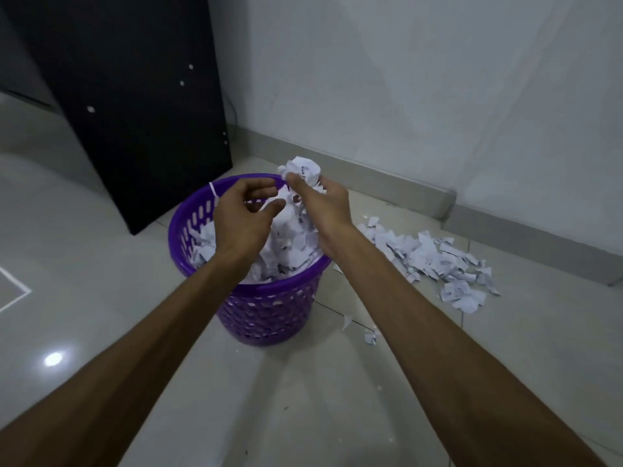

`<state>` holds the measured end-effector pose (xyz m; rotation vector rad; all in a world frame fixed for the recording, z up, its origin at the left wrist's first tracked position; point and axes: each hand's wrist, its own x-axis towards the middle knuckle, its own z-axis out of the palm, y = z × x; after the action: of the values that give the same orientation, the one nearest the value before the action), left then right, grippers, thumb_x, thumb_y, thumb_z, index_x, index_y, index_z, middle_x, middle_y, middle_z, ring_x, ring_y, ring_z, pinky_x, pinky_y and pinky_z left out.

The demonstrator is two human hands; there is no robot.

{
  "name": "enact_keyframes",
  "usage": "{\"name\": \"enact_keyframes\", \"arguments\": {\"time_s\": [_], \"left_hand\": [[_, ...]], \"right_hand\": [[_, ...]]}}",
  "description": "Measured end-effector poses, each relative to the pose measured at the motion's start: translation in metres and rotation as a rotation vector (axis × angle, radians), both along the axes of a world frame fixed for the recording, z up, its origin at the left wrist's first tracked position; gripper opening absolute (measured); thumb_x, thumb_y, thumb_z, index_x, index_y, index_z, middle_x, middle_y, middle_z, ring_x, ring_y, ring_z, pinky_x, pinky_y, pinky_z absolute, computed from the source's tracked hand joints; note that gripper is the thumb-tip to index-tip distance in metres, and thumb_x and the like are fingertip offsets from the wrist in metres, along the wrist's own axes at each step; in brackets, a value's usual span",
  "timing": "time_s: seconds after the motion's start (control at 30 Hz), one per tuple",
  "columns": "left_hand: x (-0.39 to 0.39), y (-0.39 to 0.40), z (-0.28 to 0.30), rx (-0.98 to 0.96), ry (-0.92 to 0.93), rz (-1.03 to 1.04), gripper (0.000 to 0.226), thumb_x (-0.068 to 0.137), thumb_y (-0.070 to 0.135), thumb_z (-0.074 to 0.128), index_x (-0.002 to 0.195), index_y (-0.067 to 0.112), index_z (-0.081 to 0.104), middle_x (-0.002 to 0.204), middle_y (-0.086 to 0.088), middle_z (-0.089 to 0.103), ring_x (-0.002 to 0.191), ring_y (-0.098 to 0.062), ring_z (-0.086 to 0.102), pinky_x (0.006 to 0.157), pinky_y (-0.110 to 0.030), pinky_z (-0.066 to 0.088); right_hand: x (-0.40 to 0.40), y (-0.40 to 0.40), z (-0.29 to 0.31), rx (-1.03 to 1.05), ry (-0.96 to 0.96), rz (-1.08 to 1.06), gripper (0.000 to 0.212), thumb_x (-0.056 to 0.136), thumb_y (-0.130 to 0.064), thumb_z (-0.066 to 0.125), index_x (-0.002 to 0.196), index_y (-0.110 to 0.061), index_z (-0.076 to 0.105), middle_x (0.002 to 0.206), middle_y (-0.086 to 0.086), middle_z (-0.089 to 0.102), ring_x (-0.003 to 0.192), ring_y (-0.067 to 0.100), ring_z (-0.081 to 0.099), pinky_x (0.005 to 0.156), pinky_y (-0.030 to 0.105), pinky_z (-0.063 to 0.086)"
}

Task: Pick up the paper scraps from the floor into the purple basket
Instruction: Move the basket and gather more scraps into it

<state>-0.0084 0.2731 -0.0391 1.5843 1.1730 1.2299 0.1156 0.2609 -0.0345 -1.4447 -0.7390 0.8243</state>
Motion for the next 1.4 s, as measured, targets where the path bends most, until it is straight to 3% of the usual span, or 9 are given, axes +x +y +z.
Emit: {"name": "enact_keyframes", "arguments": {"time_s": [0.13,0.3,0.4,0.5,0.63,0.9,1.07,1.27,1.4], "left_hand": [[-0.012,0.004,-0.003,0.016,-0.068,0.05,0.033,0.086,0.02,0.072,0.116,0.025,0.061,0.108,0.011,0.067,0.097,0.002,0.064,0.083,-0.015,0.053],[-0.027,0.014,-0.002,-0.043,-0.155,0.074,0.03,0.094,0.013,0.062,0.123,0.019,0.061,0.11,0.008,0.068,0.099,0.001,0.064,0.086,-0.018,0.055],[-0.028,0.016,0.004,-0.072,-0.194,0.057,0.03,0.093,0.009,0.061,0.122,0.02,0.06,0.109,0.009,0.066,0.101,-0.001,0.063,0.089,-0.022,0.054],[-0.02,0.012,0.014,-0.06,-0.24,0.025,0.031,0.093,0.008,0.061,0.123,0.017,0.06,0.11,0.008,0.066,0.102,-0.003,0.063,0.09,-0.022,0.054],[0.01,-0.002,0.029,-0.033,-0.27,-0.089,0.026,0.094,0.01,0.061,0.118,0.019,0.06,0.106,0.009,0.065,0.099,-0.003,0.064,0.088,-0.018,0.054],[0.089,-0.057,0.019,-0.023,-0.22,-0.466,0.023,0.09,0.006,0.064,0.111,0.017,0.064,0.105,0.006,0.069,0.1,-0.006,0.066,0.083,-0.018,0.053],[0.119,-0.077,-0.051,-0.36,0.016,-0.722,0.021,0.093,0.015,0.062,0.113,0.022,0.063,0.108,0.003,0.067,0.101,-0.013,0.065,0.087,-0.027,0.056],[0.112,-0.075,-0.149,-0.461,0.402,-0.567,0.04,0.098,0.017,0.054,0.137,0.02,0.05,0.139,0.001,0.053,0.119,-0.013,0.053,0.094,-0.028,0.045],[0.093,-0.069,-0.193,-0.448,0.684,-0.527,0.049,0.098,0.03,0.053,0.143,0.016,0.042,0.142,-0.008,0.045,0.125,-0.024,0.048,0.102,-0.04,0.045]], "right_hand": [[-0.009,0.009,-0.001,-0.005,-0.211,0.052,0.03,0.08,-0.043,0.078,0.098,-0.021,0.072,0.088,-0.011,0.071,0.078,0.007,0.065,0.066,0.022,0.05],[-0.01,0.008,0.006,-0.055,-0.429,0.121,0.061,0.072,-0.063,0.074,0.119,-0.025,0.065,0.114,-0.009,0.065,0.099,0.007,0.06,0.072,0.016,0.047],[-0.003,0.003,0.013,0.017,-0.404,-0.055,0.056,0.079,-0.07,0.062,0.112,-0.025,0.068,0.108,-0.01,0.068,0.098,0.007,0.062,0.087,0.028,0.051],[0.013,-0.006,0.016,0.084,-0.293,-0.134,0.041,0.091,-0.061,0.053,0.101,-0.025,0.069,0.094,-0.014,0.067,0.092,0.008,0.064,0.083,0.027,0.052],[0.039,-0.026,0.0,0.121,-0.238,-0.259,0.035,0.099,-0.051,0.047,0.103,-0.024,0.068,0.099,-0.013,0.068,0.097,0.011,0.065,0.084,0.026,0.05],[0.102,-0.096,-0.089,-0.147,-0.279,-0.175,0.023,0.097,-0.039,0.056,0.105,-0.021,0.069,0.104,-0.003,0.07,0.098,0.017,0.066,0.073,0.021,0.049],[0.132,-0.157,-0.151,-0.555,-0.491,0.276,0.043,0.085,-0.033,0.074,0.126,-0.025,0.063,0.125,-0.001,0.062,0.107,0.016,0.061,0.082,0.022,0.044],[0.139,-0.193,-0.207,-0.574,-0.793,0.421,0.059,0.1,-0.022,0.052,0.153,-0.014,0.028,0.16,0.006,0.027,0.146,0.019,0.027,0.113,0.017,0.014],[0.134,-0.191,-0.229,-0.468,-1.045,0.346,0.053,0.098,-0.023,0.051,0.148,-0.011,0.041,0.148,0.015,0.043,0.13,0.032,0.041,0.108,0.039,0.037]]}}
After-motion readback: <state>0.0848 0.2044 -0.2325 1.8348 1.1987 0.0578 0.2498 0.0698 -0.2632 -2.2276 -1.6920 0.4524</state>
